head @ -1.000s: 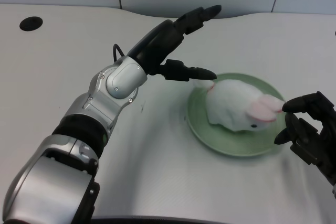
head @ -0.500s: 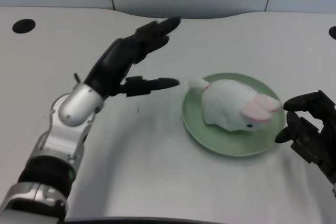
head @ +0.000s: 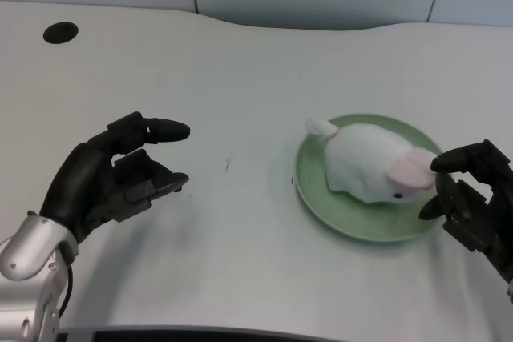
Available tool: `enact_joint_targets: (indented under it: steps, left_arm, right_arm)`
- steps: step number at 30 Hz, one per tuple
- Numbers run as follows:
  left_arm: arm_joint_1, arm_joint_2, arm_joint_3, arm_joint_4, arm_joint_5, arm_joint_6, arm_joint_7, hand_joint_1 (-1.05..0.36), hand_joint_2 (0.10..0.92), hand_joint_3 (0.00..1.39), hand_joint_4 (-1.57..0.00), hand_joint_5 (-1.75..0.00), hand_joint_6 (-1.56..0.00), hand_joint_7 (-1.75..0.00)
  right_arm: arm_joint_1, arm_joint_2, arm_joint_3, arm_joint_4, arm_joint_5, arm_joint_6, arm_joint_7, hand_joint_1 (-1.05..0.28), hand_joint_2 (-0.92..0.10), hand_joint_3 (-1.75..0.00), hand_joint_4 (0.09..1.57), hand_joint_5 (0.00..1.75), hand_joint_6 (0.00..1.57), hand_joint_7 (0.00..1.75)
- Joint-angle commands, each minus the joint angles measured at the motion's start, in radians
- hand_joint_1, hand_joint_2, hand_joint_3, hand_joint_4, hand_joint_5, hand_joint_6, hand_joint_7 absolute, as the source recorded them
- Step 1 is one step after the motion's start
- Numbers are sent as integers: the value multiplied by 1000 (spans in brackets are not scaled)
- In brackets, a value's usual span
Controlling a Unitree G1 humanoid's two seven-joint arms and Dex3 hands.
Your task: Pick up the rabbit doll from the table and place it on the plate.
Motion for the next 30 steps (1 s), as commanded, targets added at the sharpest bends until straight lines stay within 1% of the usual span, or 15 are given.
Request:
enact_joint_targets:
  steps: [1, 13, 14, 15, 17, 20, 22, 23, 24, 25, 26, 29, 30]
  left_arm:
    - [-4, 3, 1, -41, -9, 23, -5, -342, 920, 5, -473, -1652, -393, -1048]
    - [-1, 2, 3, -54, -7, 38, -4, -342, 920, 5, -473, -1652, -386, -1060]
    - [19, 4, 11, -65, -19, 56, -7, -342, 920, 5, -473, -1652, -386, -1060]
    - [39, 6, 17, -76, -28, 69, -9, -369, 921, 7, -467, -1701, -412, -1087]
    - [61, 8, 23, -92, -37, 88, -10, -387, 921, 17, -464, -1737, -426, -1104]
    - [83, 9, 30, -104, -46, 102, -12, -392, 921, 57, -493, -1745, -444, -1113]
    - [86, 9, 32, -110, -46, 108, -12, -392, 921, 67, -500, -1746, -448, -1114]
    - [91, 9, 35, -113, -50, 116, -15, -392, 921, 69, -501, -1746, -448, -1114]
    - [121, 18, 43, -104, -54, 113, -26, -422, 921, 151, -535, -1746, -479, -1165]
    - [143, 25, 50, -97, -56, 111, -36, -457, 921, 293, -547, -1746, -467, -1304]
    - [157, 29, 55, -92, -58, 109, -42, -478, 921, 380, -555, -1746, -454, -1400]
    - [165, 31, 58, -92, -59, 108, -48, -491, 921, 433, -559, -1746, -444, -1462]
    - [169, 32, 62, -91, -61, 112, -47, -491, 921, 443, -564, -1746, -443, -1480]
  right_arm:
    - [5, -13, -16, 2, -1, -9, -4, -203, -921, -640, 336, 1746, 217, 1636]
    - [6, -13, -16, 2, -1, -9, -4, -203, -921, -640, 336, 1746, 229, 1619]
    - [5, -14, -17, -2, 1, -1, -7, -203, -921, -640, 336, 1746, 229, 1618]
    - [5, -15, -19, -3, 2, 4, -8, -201, -921, -639, 326, 1746, 221, 1612]
    - [4, -16, -21, -4, 4, 7, -8, -198, -921, -639, 320, 1746, 213, 1608]
    - [4, -18, -21, 1, -3, -1, -12, -199, -921, -627, 319, 1746, 207, 1603]
    - [4, -19, -20, 2, -4, -2, -13, -199, -921, -624, 319, 1746, 207, 1602]
    - [3, -18, -21, 4, -2, -3, -13, -199, -921, -624, 319, 1746, 207, 1601]
    - [-3, -18, -23, 6, 1, 3, -14, -195, -921, -624, 321, 1746, 207, 1602]
    - [-6, -18, -24, 8, 3, 8, -15, -188, -921, -627, 327, 1746, 206, 1603]
    - [-9, -19, -25, 9, 4, 11, -16, -184, -921, -630, 331, 1746, 205, 1605]
    - [-10, -19, -25, 9, 4, 14, -16, -182, -921, -633, 337, 1746, 202, 1608]
    - [-12, -18, -27, 11, 7, 14, -14, -182, -921, -634, 338, 1746, 201, 1609]
